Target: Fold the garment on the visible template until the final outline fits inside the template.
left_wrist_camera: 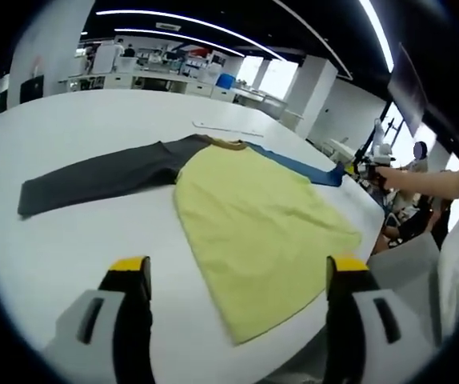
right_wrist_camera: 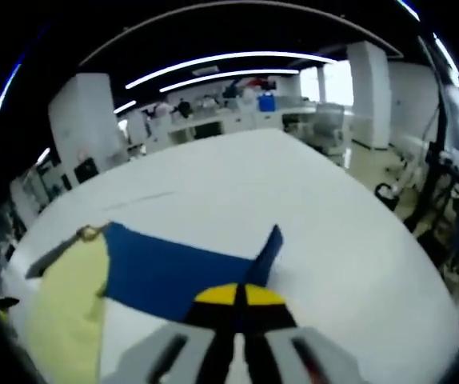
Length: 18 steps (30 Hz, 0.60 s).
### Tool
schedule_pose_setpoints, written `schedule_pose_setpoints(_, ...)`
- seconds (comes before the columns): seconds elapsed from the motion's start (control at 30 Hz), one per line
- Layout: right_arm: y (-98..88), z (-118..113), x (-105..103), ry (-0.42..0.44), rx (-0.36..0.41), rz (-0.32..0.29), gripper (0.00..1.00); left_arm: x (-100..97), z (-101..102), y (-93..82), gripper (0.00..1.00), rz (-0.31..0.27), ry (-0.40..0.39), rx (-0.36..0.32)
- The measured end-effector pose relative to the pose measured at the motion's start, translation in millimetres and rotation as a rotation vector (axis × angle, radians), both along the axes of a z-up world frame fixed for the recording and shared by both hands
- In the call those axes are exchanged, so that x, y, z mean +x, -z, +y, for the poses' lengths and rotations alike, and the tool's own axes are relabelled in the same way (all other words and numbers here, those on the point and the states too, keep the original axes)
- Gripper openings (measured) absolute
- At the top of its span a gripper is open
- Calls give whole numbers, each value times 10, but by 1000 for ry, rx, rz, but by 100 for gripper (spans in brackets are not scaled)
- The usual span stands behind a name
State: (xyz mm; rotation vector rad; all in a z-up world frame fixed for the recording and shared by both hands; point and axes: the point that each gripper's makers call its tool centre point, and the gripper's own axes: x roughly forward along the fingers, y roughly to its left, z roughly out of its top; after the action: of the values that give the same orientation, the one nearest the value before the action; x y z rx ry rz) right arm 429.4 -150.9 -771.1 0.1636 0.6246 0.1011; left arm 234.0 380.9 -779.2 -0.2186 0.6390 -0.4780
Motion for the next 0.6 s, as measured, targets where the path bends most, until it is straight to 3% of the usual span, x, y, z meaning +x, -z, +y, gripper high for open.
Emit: schedule_pose_setpoints(0.6,-39,1444,301,-196,188,-43,0,-39,2,-12,87,-19,6,-7)
